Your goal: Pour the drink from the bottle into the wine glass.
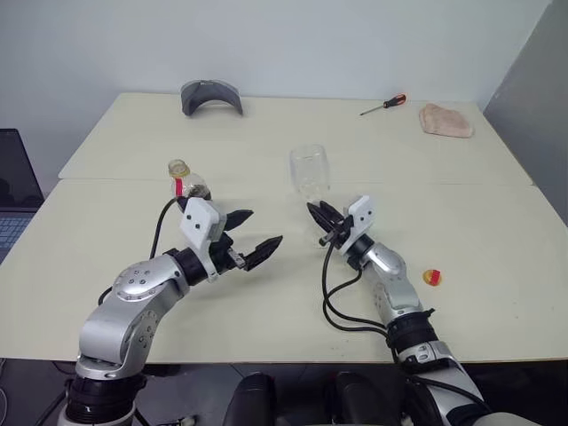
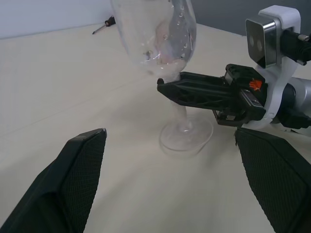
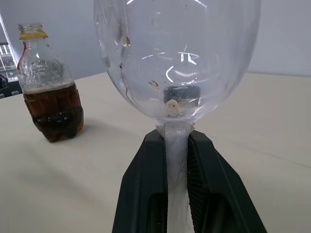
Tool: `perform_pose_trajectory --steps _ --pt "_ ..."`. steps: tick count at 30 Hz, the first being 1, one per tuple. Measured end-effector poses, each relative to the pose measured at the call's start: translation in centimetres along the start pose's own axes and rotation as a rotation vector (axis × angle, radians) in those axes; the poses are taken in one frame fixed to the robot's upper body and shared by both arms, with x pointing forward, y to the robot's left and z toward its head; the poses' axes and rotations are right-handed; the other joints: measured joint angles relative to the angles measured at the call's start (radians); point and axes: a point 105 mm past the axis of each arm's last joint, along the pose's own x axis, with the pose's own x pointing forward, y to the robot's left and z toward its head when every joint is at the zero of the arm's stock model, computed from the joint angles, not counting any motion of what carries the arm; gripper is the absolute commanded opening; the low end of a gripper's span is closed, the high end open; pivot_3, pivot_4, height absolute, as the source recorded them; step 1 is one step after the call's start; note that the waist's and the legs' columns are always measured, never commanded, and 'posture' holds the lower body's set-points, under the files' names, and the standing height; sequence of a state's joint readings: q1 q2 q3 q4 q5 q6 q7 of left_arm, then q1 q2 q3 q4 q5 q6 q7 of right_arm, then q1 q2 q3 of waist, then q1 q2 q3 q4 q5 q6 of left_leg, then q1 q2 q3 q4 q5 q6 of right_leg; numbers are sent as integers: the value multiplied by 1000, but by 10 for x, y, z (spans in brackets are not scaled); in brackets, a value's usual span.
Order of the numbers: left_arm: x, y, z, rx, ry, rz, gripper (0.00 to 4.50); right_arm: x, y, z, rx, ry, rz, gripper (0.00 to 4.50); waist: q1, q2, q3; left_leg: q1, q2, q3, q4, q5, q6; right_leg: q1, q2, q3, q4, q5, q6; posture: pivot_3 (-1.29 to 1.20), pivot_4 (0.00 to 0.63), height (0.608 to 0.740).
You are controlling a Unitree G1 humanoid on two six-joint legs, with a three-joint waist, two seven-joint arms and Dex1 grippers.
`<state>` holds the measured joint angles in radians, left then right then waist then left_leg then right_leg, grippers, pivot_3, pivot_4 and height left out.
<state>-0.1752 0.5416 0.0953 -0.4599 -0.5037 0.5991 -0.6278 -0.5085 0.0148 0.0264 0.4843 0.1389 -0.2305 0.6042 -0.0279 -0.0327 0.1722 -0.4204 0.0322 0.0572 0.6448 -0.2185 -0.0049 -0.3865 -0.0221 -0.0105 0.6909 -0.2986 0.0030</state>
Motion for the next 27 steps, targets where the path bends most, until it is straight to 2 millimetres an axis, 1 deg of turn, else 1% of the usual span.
perform_pose_trajectory --steps 2,6,10,13,15,17,21,23,25,27 --pt "2 0 5 12 -12 -6 4500 -1 1 -2 5 3 3 1538 0 0 0 0 0 0 0 0 0 0 0 0 0 0 0 0 150 740" --pt "4 0 10 27 -26 -22 4500 -5 0 -4 4 15 8 2965 0 0 0 0 0 0 0 0 0 0 0 0 0 0 0 0 150 740" --pt "5 0 14 35 -34 -26 4500 -13 -4 -11 -6 57 16 4423 0 0 0 0 0 0 0 0 0 0 0 0 0 0 0 0 150 740" --pt "7 0 18 47 -45 -29 4500 -22 -7 -21 -25 114 10 4468 0 0 0 0 0 0 0 0 0 0 0 0 0 0 0 0 150 740" --pt "7 0 20 53 -49 -32 4500 -28 -14 -29 -43 168 -7 4468 0 0 0 0 0 0 0 0 0 0 0 0 0 0 0 0 150 740" --pt "8 0 22 58 -51 -33 4500 -31 -16 -31 -34 192 -17 4468 0 0 0 0 0 0 0 0 0 0 0 0 0 0 0 0 150 740" --pt "9 0 28 73 -66 -35 4500 -30 -13 -19 -34 167 -21 4468 -1 0 0 1 0 0 0 0 0 0 0 0 0 0 0 0 150 740" --pt "9 0 27 72 -65 -34 4500 -31 -13 -12 -54 157 -14 4468 0 0 0 0 0 0 0 0 0 0 0 0 0 0 0 0 150 740" --pt "8 0 24 66 -57 -31 4500 -36 -14 -1 -84 150 -3 4468 1 0 0 0 0 0 0 0 0 1 0 0 0 0 0 0 150 740" --pt "5 1 16 51 -30 -19 4500 -42 -15 7 -98 165 9 4468 1 0 0 0 0 0 0 0 0 1 0 0 0 0 0 0 150 740"
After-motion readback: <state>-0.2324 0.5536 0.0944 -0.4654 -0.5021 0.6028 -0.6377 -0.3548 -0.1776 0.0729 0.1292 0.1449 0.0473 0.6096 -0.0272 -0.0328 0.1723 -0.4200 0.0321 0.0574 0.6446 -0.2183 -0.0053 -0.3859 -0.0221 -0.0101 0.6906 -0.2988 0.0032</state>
